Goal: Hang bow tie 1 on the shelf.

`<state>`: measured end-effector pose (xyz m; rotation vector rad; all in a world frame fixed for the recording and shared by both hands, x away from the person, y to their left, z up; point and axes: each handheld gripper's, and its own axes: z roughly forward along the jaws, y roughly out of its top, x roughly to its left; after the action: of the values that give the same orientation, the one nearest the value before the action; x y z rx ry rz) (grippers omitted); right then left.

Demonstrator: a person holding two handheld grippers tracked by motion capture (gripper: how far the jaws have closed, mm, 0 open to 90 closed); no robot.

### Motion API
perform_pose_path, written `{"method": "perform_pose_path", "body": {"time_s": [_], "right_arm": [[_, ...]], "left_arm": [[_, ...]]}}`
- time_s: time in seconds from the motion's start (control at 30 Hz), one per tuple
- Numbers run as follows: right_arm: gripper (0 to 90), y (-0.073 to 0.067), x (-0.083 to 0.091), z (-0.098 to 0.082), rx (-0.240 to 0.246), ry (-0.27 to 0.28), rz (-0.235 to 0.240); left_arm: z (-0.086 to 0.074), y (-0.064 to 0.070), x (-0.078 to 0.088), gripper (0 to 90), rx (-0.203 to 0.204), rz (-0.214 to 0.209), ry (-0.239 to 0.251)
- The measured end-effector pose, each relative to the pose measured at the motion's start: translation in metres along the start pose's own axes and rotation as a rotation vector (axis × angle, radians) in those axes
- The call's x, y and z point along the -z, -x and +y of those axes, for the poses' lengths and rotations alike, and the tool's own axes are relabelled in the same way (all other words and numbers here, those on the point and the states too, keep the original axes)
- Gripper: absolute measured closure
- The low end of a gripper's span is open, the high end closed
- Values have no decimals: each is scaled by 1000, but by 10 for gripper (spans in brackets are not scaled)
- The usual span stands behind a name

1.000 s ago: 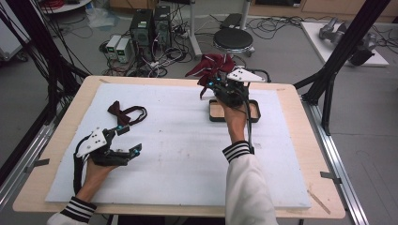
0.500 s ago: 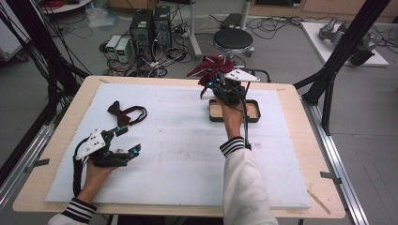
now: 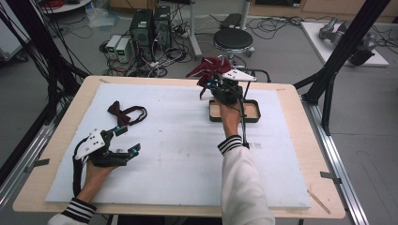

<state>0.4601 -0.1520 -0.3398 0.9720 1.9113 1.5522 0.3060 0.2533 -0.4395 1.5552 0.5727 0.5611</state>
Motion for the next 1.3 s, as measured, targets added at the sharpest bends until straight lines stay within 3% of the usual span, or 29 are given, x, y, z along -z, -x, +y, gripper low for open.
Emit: {"method": "perform_pose_path", "body": {"time_s": [0.6,0.87,1.3], "right_arm": [[862,4,-12,-11,-22,-65,3],[860,9,-18,-19,-40,-147,37],[859,8,-21,-23,-31,-202,60]], "left_arm": [[0,0,0,144,3,-7,3],[0,1,0,144,3,-9,3],[1,1,1,144,1,-9,5]]}}
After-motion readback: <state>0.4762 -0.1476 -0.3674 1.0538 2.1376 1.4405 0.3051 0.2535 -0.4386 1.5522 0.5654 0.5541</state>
